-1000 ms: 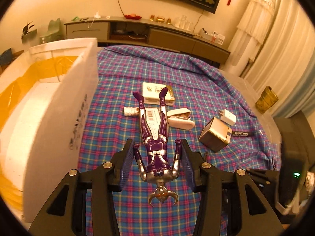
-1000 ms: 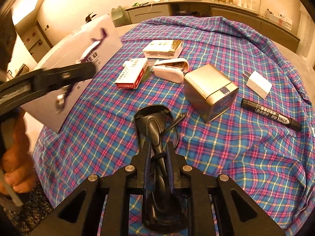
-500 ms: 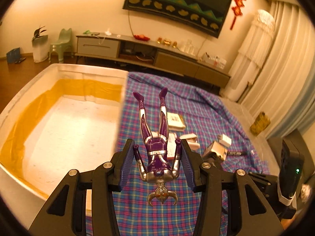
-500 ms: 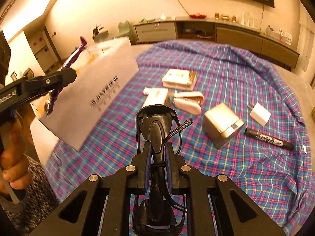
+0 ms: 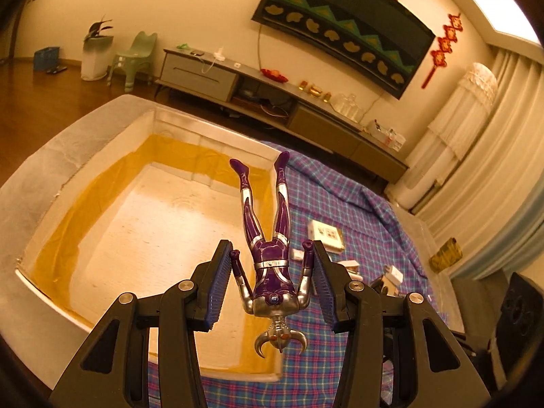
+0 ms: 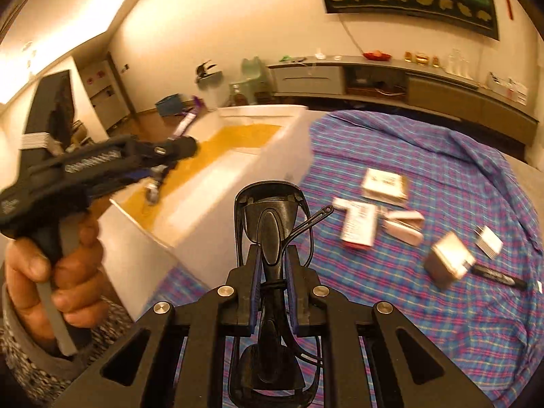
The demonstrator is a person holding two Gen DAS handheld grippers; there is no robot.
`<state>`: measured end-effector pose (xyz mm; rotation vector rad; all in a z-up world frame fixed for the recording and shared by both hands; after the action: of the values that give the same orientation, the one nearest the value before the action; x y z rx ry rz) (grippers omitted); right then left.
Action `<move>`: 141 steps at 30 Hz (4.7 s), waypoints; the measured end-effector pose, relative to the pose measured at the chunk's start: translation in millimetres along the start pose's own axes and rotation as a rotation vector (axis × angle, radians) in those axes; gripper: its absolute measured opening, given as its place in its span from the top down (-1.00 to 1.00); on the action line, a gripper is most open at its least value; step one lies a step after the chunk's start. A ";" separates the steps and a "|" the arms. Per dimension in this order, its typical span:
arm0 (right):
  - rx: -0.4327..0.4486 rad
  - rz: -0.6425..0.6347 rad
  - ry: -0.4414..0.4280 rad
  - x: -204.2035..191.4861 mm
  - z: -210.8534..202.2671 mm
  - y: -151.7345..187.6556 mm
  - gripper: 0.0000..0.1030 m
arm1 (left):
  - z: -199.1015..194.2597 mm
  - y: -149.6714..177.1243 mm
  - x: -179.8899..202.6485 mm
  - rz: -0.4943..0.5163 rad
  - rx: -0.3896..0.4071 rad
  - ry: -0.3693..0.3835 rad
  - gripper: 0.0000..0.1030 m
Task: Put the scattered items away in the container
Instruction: 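Carry the figure and sunglasses with both tools over the white cardboard box, then open both tools to drop the figure and sunglasses into the box, then grasp the gold metal box with the right tool while the left tool grasps the white staples box, then carry the gold box and staples box with both tools to the cardboard box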
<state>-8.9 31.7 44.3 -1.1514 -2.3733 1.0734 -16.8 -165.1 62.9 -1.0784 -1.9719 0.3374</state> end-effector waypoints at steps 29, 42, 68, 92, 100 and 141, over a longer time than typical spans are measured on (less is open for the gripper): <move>-0.074 0.006 -0.114 -24.2 103.5 -150.4 0.71 | 79.4 -107.0 -75.3 -0.214 -0.101 -0.082 0.07; -0.232 0.070 -0.079 14.6 208.6 -172.8 0.71 | 131.6 -110.2 -87.4 -0.337 -0.199 -0.115 0.06; -0.192 0.089 -0.112 27.6 209.5 -168.4 0.28 | 138.6 -92.3 -84.2 -0.273 -0.223 -0.239 -0.10; 0.170 -0.007 -0.124 59.5 4.5 -40.6 0.09 | 43.3 0.1 103.6 0.282 0.010 0.111 -0.10; 0.094 0.073 0.037 126.8 1.6 10.3 0.02 | 94.9 61.2 135.2 0.377 -0.190 0.079 -0.10; -0.119 0.147 0.040 188.9 40.8 70.1 0.04 | 163.4 79.9 115.9 0.281 -0.293 0.038 0.05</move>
<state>-112.7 184.7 -45.4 -1.3939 -2.3801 0.9541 -130.9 -1.5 -19.3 -1.5448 -1.8753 0.1771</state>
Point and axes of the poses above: each gripper's, at about its wrist camera, not at the fingertips, and z roughly the way its jaws point, x to its right, y to its underside, the point moved 4 cm from there along z, roughly the way its jaws point, and after that the axes turned 12 degrees about -z, right-handed, at the moved point
